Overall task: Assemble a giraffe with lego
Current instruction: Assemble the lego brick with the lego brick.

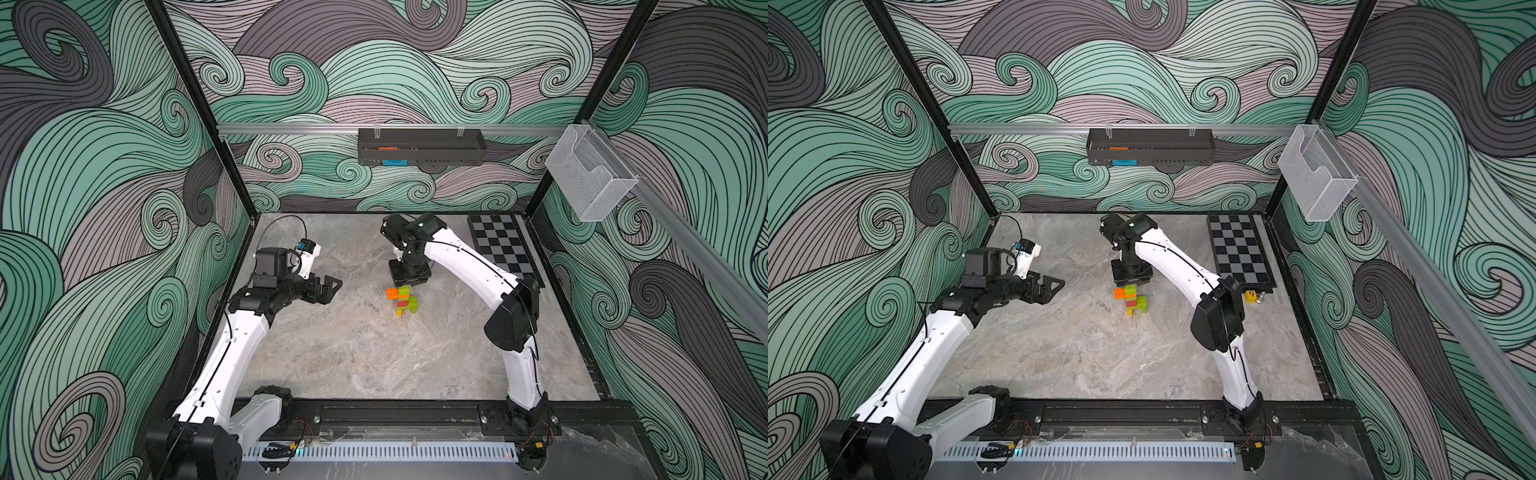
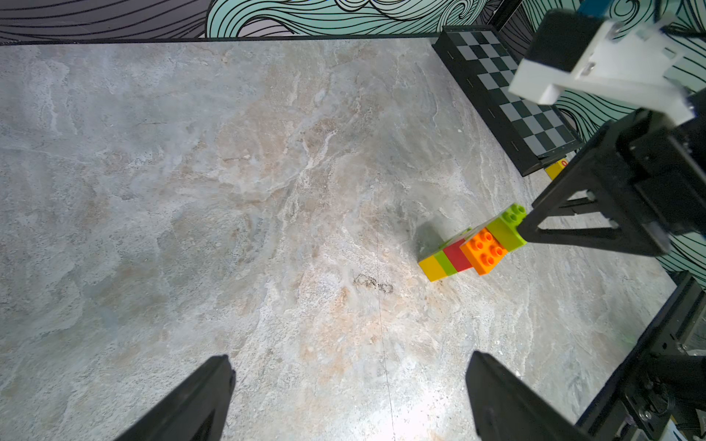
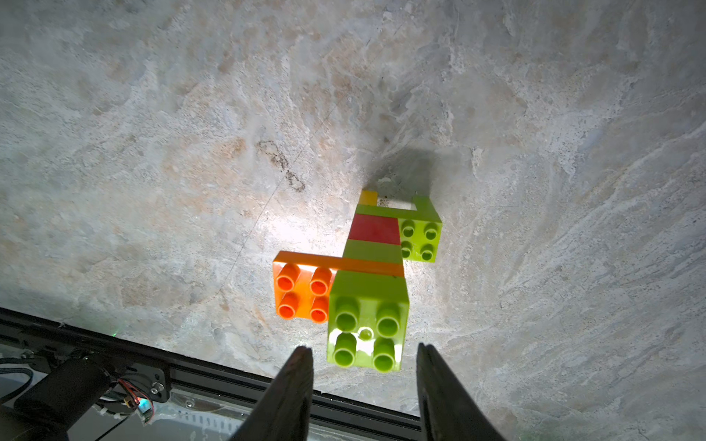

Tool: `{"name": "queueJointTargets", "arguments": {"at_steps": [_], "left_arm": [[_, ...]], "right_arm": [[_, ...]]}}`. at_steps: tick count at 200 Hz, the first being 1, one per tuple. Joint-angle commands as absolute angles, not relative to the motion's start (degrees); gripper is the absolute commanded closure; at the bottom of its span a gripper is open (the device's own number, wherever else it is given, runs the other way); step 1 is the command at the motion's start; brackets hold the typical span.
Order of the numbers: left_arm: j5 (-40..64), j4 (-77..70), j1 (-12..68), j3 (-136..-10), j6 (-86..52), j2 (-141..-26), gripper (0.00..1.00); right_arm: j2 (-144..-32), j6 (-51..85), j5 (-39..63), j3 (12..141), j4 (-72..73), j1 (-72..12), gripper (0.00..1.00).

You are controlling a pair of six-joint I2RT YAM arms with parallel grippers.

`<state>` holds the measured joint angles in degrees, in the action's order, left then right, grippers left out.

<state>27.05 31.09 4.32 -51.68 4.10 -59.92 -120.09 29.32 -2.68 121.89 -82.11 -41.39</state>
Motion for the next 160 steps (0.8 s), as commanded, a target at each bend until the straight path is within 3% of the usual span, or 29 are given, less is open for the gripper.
{"name": "queueJointTargets", "arguments": {"at_steps": [1, 70, 160], "left_arm": [[27.2, 31.6, 4.8, -52.3, 4.9, -60.4, 0.01], [27.2, 31.6, 4.7, -52.2, 4.9, -60.3, 0.01], [27.0, 31.7, 4.7, -52.3, 4.8, -60.1, 0.01]], "right_arm": [[-121.2, 28.8, -3.5, 122.4, -83.1, -41.1, 0.58], [-121.0, 28.7, -3.3, 118.7, -82.5, -41.1, 0.71], [-122.2, 27.6, -2.4, 111.8, -78.7, -40.9, 0.74]]}}
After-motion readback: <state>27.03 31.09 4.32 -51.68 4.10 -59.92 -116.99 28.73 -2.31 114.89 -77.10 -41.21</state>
